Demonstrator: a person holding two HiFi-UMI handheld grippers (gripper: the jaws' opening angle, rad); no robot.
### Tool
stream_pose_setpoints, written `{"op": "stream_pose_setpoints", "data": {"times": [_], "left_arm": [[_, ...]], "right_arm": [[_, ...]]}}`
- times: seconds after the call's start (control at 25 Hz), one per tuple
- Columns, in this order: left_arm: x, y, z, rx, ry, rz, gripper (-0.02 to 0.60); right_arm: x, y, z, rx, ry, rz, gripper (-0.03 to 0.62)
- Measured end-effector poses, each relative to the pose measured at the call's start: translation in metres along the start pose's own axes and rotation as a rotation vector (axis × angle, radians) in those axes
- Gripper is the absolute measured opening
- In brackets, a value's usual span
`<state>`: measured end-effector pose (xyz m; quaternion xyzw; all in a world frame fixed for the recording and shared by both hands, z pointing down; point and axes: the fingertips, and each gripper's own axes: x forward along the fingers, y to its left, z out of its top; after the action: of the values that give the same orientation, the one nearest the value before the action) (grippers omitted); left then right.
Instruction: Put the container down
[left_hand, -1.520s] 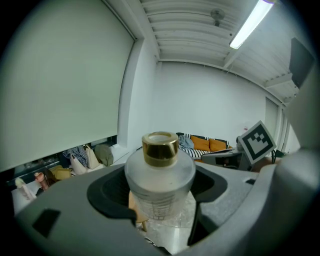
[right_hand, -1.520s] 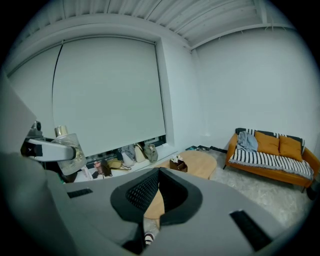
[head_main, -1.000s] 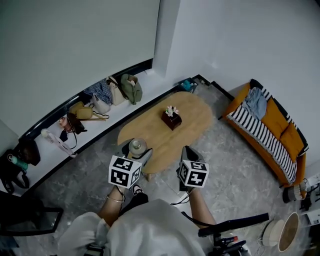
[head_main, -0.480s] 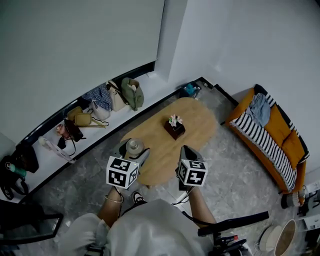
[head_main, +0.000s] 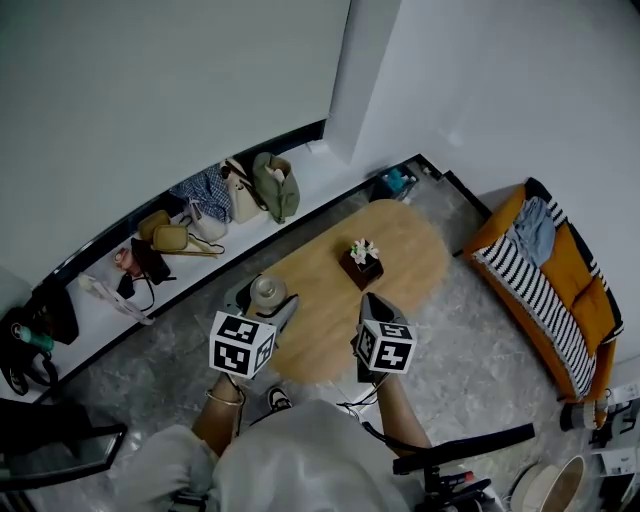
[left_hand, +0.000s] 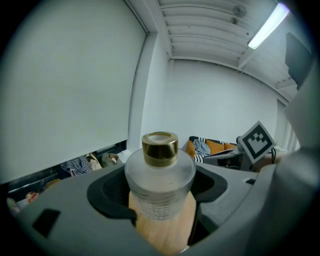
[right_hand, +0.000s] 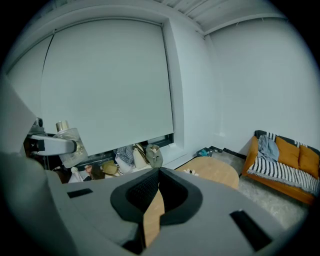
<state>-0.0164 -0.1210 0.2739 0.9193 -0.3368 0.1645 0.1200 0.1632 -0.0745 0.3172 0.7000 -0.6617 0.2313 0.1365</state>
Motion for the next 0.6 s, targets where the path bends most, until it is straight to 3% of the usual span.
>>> {"op": "stream_pose_setpoints", "data": {"times": [0.32, 0.6], "left_arm": [[0.030, 0.009, -0.003, -0.023, 0.023, 0.036, 0.336], [0.040, 0.020, -0.006, -0.099, 0.016, 0.151, 0.336]], "right_arm": [[0.037, -0.030, -0.014, 0.047, 0.065, 0.009, 0.023], [0.097, -0.024, -0.013, -0.011, 0.152, 0.135, 0.023]]}}
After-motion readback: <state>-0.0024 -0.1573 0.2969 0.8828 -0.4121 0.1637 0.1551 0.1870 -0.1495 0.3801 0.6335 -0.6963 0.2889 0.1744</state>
